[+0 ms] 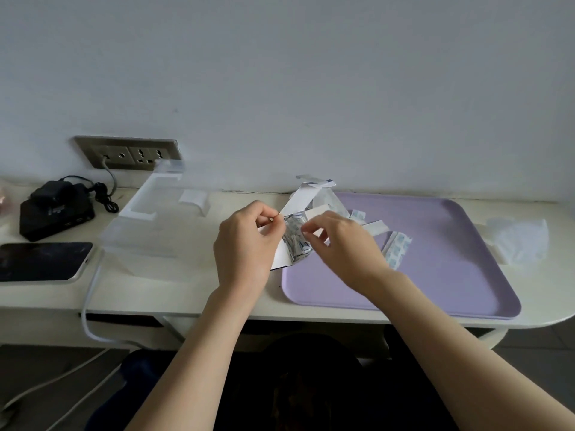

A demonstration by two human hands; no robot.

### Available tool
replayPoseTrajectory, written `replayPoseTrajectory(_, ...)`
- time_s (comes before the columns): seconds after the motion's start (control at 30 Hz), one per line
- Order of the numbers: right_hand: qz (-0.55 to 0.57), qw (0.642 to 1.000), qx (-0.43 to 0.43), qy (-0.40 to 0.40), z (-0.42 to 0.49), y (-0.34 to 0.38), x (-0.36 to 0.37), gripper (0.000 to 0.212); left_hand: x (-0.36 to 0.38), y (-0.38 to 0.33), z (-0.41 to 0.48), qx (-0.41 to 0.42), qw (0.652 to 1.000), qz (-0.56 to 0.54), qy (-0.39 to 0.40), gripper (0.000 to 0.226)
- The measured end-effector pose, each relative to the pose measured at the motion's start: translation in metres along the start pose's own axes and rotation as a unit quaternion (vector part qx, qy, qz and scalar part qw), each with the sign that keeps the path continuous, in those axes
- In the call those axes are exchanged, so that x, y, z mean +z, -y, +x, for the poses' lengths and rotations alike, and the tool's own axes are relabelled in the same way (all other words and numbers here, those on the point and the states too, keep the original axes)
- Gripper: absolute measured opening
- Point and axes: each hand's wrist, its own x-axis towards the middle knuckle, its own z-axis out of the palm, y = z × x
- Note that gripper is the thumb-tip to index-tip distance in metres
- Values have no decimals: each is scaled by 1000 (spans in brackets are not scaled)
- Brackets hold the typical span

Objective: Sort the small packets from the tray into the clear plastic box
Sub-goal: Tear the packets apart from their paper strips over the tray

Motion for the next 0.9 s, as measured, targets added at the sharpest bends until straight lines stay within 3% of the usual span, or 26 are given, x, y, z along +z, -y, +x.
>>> replayPoseTrajectory(0.2, 3, 999, 49, 3, 7, 2, 13, 19, -1, 2, -3, -1, 1000, -4, 29, 10)
replayPoseTrajectory(0.37, 10, 999, 39, 13, 9, 4, 17, 7, -3, 5, -2, 5, 999, 2, 41, 12)
replayPoseTrajectory(0.5, 40, 998, 28, -36, 7, 10, 13, 9, -5, 5, 0, 0, 1000, 12, 24, 11)
replayPoseTrajectory(0.7, 161, 976, 76, -124, 9, 6, 9, 6, -5, 6, 1, -6, 1000, 5, 11, 11)
replayPoseTrajectory(0.8, 172, 979, 56, -89, 5, 9, 6, 15, -4, 5, 0, -5, 1000, -1, 14, 12)
replayPoseTrajectory(0.9, 98, 993, 17, -65, 2, 11, 5, 26, -4, 4, -1, -5, 1000, 1, 17, 12)
